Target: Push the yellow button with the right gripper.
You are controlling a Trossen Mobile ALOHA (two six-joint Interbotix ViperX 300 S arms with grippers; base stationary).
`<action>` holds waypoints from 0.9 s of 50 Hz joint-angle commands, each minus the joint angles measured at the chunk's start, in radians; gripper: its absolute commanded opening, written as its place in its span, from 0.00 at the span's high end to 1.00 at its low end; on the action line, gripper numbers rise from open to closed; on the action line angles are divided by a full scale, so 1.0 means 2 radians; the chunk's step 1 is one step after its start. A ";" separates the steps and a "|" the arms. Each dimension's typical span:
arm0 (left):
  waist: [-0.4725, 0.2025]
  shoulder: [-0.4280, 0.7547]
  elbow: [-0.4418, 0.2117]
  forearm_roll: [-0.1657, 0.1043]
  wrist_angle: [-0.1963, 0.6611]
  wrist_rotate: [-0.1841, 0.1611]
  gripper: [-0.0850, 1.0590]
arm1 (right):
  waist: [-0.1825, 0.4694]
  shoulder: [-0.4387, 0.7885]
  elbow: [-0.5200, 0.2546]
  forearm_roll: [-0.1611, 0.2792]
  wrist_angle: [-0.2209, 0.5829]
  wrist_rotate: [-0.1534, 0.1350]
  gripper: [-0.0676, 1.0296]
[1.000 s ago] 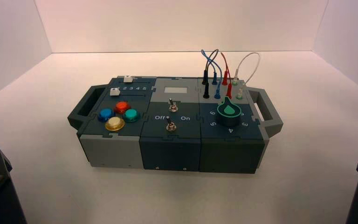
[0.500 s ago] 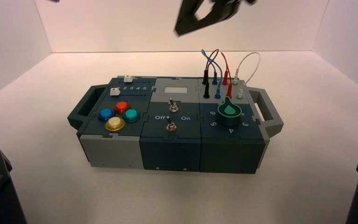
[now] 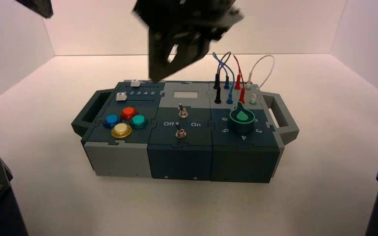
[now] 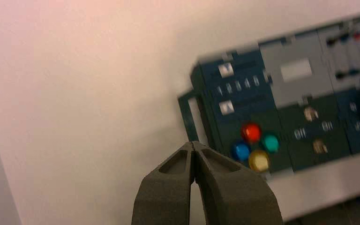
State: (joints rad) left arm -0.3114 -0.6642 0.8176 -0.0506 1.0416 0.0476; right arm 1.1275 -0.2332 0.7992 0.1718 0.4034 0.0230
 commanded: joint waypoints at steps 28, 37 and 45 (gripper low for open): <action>-0.012 -0.014 0.015 0.008 0.056 0.003 0.95 | 0.023 0.156 -0.115 0.034 0.013 -0.002 0.96; -0.012 -0.018 0.019 0.008 0.058 0.004 0.95 | 0.023 0.183 -0.136 0.034 0.014 -0.002 0.96; -0.012 -0.029 0.020 0.008 0.059 0.004 0.95 | 0.020 0.200 -0.146 0.034 0.014 -0.003 0.96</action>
State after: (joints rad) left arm -0.3329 -0.7072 0.8682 -0.0368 1.1597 0.0491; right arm 1.1674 0.1718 0.5384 0.2362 0.4341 0.0199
